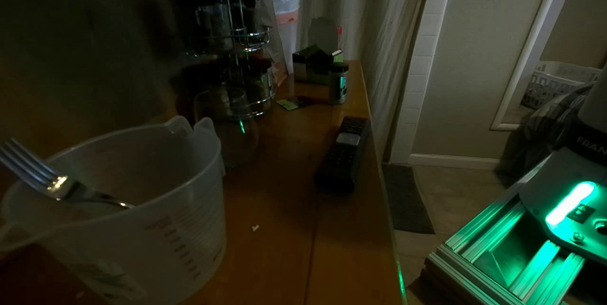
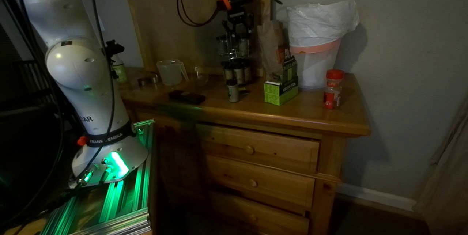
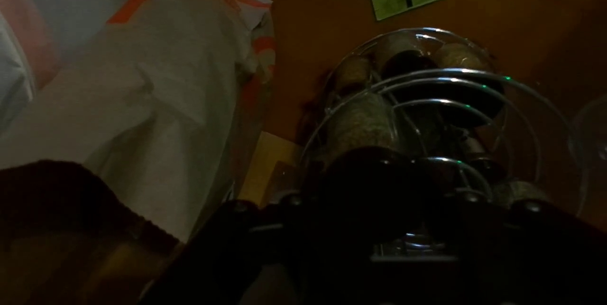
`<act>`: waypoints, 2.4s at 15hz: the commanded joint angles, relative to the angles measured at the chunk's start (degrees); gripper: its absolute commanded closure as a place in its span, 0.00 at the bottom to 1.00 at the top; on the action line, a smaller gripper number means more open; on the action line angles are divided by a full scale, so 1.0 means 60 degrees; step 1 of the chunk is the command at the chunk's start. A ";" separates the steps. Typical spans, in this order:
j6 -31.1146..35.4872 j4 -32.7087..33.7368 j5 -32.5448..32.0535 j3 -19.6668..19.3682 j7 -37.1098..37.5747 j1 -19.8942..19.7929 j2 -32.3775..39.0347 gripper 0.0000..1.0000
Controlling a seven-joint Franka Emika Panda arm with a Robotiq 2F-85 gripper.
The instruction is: Pick up a spice bottle from the spice rack and place it inside the glass cup
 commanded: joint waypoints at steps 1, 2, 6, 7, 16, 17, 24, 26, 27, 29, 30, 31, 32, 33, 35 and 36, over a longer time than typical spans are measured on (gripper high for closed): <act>-0.0675 0.0187 0.0566 0.0012 -0.0229 -0.0327 -0.0626 0.74; -0.0833 0.0167 0.0751 -0.0038 -0.0285 -0.0382 -0.0908 0.74; -0.1570 -0.0023 0.1205 -0.0384 -0.0485 -0.0494 -0.2300 0.74; -0.1869 -0.0169 0.1255 -0.0471 -0.0577 -0.0448 -0.2702 0.74; -0.3517 0.0127 0.2038 -0.0060 -0.0491 0.0875 -0.3869 0.74; -0.3679 0.0392 0.1991 0.0062 -0.0498 0.0995 -0.3465 0.74; -0.3841 0.0340 0.1819 0.0612 -0.0476 0.1086 -0.2628 0.49; -0.3871 0.0462 0.1821 0.0634 -0.0479 0.1074 -0.2487 0.49; -0.3909 0.0503 0.1822 0.0632 -0.0480 0.1072 -0.2485 0.74; -0.3947 0.0272 0.1692 0.0799 -0.0928 0.1258 -0.2568 0.74; -0.3866 0.0058 0.1625 0.0958 -0.0987 0.1348 -0.2696 0.74; -0.3815 -0.0124 0.1512 0.1146 -0.0984 0.1428 -0.2795 0.74; -0.3570 -0.0408 0.1603 0.1330 -0.1103 0.1596 -0.2944 0.74; -0.3331 -0.0661 0.1654 0.1549 -0.1062 0.1763 -0.3030 0.74; -0.2594 -0.1128 0.1596 0.2011 -0.0600 0.2041 -0.3022 0.74; -0.2146 -0.1374 0.1483 0.2207 -0.0362 0.2126 -0.2982 0.74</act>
